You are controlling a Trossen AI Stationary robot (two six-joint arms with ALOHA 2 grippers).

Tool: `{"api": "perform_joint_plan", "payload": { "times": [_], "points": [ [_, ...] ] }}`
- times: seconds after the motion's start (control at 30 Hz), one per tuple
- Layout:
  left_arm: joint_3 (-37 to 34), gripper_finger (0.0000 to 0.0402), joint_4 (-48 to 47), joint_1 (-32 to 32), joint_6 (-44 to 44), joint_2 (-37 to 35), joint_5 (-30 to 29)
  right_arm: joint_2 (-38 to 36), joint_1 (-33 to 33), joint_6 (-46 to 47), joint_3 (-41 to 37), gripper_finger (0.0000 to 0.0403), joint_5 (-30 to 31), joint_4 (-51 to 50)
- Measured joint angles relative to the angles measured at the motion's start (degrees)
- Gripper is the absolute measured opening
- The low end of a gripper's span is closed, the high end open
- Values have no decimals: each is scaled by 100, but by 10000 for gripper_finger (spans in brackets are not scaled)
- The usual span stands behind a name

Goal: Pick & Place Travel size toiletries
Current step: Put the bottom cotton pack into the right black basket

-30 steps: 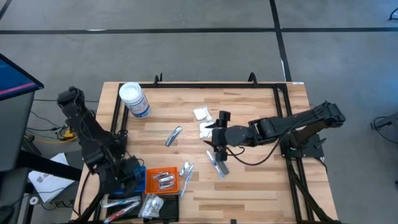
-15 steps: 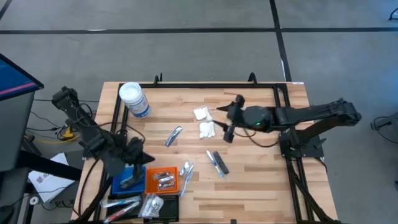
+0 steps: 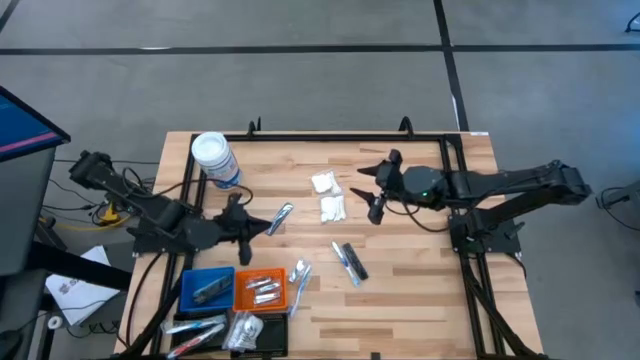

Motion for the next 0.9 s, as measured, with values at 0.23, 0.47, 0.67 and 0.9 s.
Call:
{"api": "perform_joint_plan", "payload": {
  "times": [0.23, 0.47, 0.67, 0.9],
  "points": [
    [-2, 2, 221, 270, 336, 706, -187, 486, -236, 542, 37, 240, -172, 16],
    [-7, 2, 287, 407, 342, 1457, -189, 1294, -1601, 1603, 68, 197, -1676, -320],
    [-11, 2, 321, 455, 347, 1789, -198, 2215, -2607, 1417, 68, 167, -3161, 375],
    [-11, 2, 358, 446, 342, 1857, -196, 2798, -3082, 919, 75, 153, -3599, 235]
  ]
}}
